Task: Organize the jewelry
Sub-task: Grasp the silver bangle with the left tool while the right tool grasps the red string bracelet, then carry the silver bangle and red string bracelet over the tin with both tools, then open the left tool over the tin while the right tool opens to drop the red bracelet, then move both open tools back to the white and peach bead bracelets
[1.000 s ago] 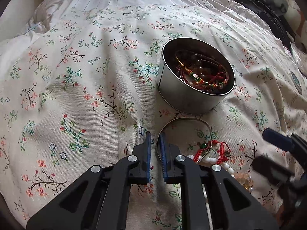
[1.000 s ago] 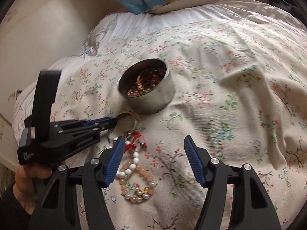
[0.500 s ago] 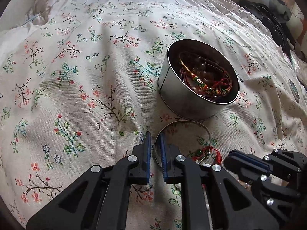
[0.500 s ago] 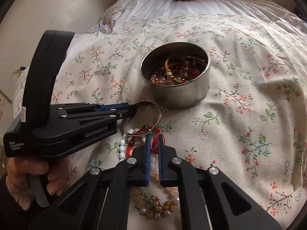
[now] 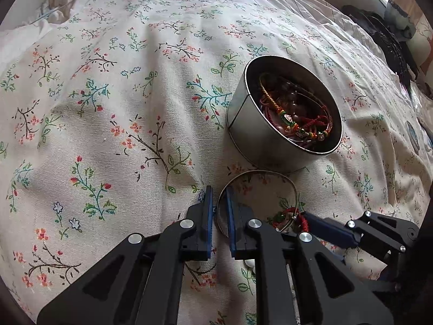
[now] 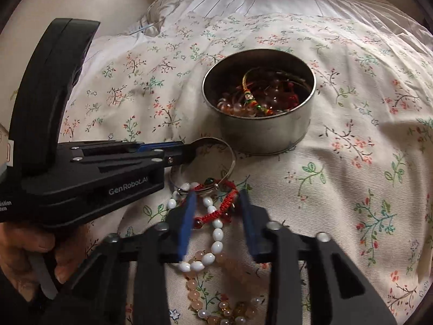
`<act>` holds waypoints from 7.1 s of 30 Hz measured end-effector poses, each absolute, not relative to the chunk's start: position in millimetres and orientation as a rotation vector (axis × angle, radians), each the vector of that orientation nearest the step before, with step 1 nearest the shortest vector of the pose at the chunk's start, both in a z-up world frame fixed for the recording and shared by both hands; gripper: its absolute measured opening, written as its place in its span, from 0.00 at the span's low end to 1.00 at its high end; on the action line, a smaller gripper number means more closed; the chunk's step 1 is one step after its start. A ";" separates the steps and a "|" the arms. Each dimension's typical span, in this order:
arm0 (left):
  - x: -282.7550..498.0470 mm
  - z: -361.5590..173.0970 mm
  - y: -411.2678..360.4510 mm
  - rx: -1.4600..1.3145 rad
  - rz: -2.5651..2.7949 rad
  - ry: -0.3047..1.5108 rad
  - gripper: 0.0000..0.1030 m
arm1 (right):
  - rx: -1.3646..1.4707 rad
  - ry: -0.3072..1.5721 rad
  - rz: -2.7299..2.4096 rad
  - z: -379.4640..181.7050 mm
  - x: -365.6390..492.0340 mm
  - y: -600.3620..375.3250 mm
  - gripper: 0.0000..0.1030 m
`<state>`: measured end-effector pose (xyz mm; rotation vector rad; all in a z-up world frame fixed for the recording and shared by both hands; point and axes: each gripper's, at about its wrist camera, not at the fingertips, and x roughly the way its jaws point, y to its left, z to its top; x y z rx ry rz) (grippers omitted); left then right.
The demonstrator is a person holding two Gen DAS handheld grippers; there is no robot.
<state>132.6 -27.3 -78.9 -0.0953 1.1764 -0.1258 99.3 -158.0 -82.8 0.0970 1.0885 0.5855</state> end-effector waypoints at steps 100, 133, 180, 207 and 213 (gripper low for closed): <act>122.7 1.8 -41.3 -0.090 -0.132 0.758 0.04 | 0.536 0.572 0.476 13.3 96.2 -242.2 0.08; 144.8 -15.8 -60.0 -0.085 -0.167 0.794 0.04 | 0.511 0.585 0.478 6.9 116.5 -230.5 0.08; 157.7 -24.1 -22.0 -0.185 -0.014 0.824 0.47 | 0.476 0.673 0.459 -14.6 149.4 -211.2 0.31; 123.0 -40.1 -28.1 -0.051 -0.118 0.929 0.72 | 0.285 0.913 0.438 -33.6 95.2 -222.7 0.55; 90.9 -41.0 -58.3 0.146 -0.193 0.901 0.72 | 0.072 1.042 0.472 -58.1 49.3 -201.8 0.55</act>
